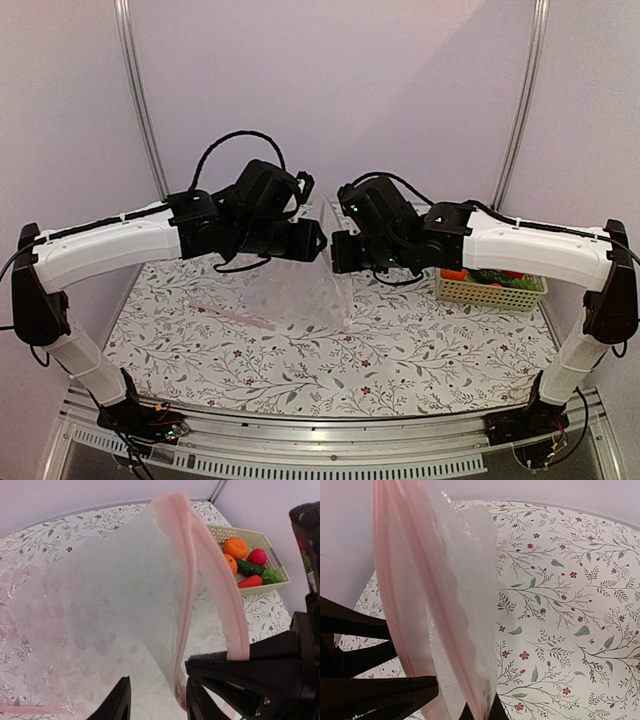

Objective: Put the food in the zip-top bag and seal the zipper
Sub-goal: Open the zipper food storage bag at the center of the board.

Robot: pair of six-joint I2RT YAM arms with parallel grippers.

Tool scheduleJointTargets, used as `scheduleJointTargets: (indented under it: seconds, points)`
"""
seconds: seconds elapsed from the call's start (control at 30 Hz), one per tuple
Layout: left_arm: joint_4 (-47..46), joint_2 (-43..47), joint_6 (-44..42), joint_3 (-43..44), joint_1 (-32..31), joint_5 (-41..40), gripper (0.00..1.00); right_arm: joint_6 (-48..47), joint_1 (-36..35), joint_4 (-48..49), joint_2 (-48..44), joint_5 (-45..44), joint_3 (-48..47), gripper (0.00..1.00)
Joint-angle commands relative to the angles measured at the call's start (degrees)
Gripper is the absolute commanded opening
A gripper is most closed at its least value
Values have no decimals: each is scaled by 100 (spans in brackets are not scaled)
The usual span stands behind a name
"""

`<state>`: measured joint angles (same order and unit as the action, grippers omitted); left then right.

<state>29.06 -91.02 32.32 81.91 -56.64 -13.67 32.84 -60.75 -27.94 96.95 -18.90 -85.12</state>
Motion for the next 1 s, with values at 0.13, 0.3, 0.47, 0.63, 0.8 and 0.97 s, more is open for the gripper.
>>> scheduleJointTargets:
  seconds: [0.13, 0.3, 0.47, 0.63, 0.8, 0.97]
  points:
    - [-87, -243, 159, -52, -141, 235, 31, 91, -40, -45, 72, -232, -167, 0]
    - [-89, -252, 191, -108, -149, 300, 20, 108, -38, -45, 61, -296, -147, 0]
    - [30, -136, 142, -140, -155, 227, 5, 199, -42, -92, 52, -404, -87, 0]
    - [364, 91, -76, -84, -125, 46, 0, 354, 2, -122, 44, -412, 52, 0]
    - [769, 194, -345, 101, 18, 333, 0, 623, 187, 23, 27, -106, 321, 0]
    - [1086, 169, -641, 289, 237, 858, 0, 845, 379, 292, 4, 281, 643, 0]
